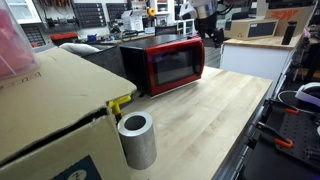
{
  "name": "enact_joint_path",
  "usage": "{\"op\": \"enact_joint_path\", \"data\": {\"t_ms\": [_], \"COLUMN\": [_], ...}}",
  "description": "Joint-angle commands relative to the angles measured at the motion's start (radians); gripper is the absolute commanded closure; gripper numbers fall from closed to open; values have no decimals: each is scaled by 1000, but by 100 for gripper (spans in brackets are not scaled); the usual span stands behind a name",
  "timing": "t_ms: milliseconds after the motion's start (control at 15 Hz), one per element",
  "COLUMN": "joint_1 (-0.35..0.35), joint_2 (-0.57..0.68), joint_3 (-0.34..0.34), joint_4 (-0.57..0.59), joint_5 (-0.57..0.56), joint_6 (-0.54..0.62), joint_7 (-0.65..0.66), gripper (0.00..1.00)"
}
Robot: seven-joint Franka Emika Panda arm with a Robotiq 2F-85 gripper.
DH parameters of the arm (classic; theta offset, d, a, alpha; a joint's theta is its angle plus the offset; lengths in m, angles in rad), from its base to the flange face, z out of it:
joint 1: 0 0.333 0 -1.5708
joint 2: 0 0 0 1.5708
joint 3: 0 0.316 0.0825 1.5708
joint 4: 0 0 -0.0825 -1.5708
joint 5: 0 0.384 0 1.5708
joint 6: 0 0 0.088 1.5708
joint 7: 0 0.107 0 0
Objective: Close the microwave door.
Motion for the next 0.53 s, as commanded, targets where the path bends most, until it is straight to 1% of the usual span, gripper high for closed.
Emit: {"op": "enact_joint_path", "data": {"t_ms": [0, 267, 467], "joint_1": [-4, -23, -36], "joint_2": [-72, -65, -42], "joint_3": [6, -7, -23], "joint_4": [-76, -132, -155], "joint_5": [-178, -516, -750], "joint_6": [79, 156, 180], "joint_7": [176, 370, 504], "gripper": [0, 0, 0]}}
